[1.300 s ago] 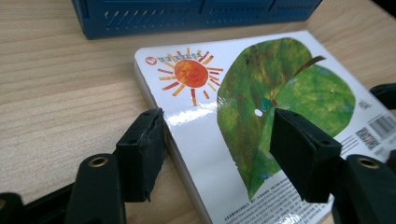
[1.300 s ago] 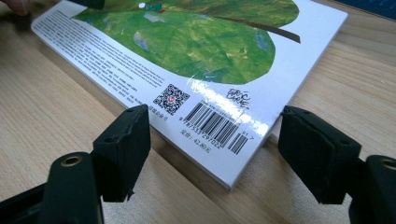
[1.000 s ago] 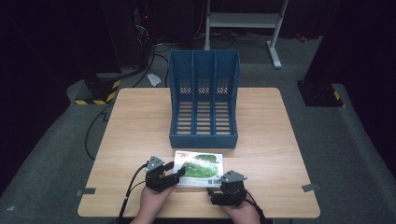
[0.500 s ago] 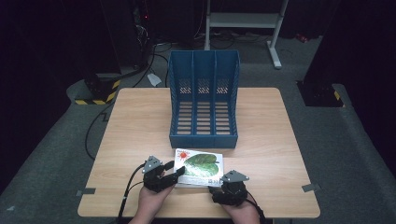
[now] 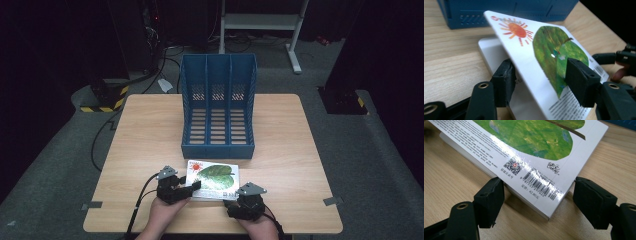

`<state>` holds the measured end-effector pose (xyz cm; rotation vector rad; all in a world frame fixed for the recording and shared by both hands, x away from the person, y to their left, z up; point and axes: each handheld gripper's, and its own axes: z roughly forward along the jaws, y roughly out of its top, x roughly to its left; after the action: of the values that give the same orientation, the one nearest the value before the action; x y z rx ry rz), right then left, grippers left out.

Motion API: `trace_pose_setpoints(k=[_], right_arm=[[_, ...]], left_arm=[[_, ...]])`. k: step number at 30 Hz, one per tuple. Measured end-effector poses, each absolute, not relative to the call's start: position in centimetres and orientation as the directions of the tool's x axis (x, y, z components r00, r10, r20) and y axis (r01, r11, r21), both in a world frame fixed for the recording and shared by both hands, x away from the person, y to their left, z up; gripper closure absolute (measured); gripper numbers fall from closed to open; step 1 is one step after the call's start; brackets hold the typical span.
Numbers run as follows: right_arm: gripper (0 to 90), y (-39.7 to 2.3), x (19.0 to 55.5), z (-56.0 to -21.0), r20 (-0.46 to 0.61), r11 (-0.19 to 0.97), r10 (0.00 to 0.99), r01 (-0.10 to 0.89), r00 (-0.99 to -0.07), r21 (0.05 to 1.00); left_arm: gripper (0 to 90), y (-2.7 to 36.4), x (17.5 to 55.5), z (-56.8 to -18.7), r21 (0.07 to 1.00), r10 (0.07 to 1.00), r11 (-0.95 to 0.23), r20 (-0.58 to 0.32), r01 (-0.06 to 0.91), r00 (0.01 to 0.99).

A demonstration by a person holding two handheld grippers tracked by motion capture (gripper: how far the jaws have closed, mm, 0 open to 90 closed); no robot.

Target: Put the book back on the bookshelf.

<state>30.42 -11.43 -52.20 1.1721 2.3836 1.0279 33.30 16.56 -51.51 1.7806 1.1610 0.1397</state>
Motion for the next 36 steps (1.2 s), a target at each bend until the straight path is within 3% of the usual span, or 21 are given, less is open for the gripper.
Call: trace_pose_setpoints(k=[9, 15, 22, 26, 36], right_arm=[[31.4, -12.6, 29.4, -51.3, 0.086, 0.38, 0.761, 0.55, -0.643, 0.744], [32.3, -13.2, 30.9, -50.2, 0.134, 0.315, 0.775, 0.562, -0.618, 0.765], [33.2, -13.5, 33.0, -50.2, 0.186, 0.249, 0.789, 0.581, -0.586, 0.775], [32.9, -13.4, 32.7, -51.0, 0.147, 0.303, 0.777, 0.57, -0.612, 0.764], [31.4, -13.4, 33.2, -51.5, 0.207, 0.272, 0.771, 0.606, -0.602, 0.747]], left_arm=[[53.3, 17.1, 33.4, -51.5, 0.779, 0.739, -0.138, -0.33, 0.612, 0.587], [59.4, 17.2, 32.9, -51.4, 0.808, 0.725, -0.19, -0.268, 0.558, 0.634], [61.2, 17.2, 32.2, -51.0, 0.848, 0.71, -0.224, -0.196, 0.48, 0.676], [63.3, 17.2, 32.0, -50.8, 0.867, 0.691, -0.232, -0.172, 0.441, 0.702], [64.9, 16.9, 30.8, -50.1, 0.904, 0.678, -0.266, -0.071, 0.334, 0.731]])
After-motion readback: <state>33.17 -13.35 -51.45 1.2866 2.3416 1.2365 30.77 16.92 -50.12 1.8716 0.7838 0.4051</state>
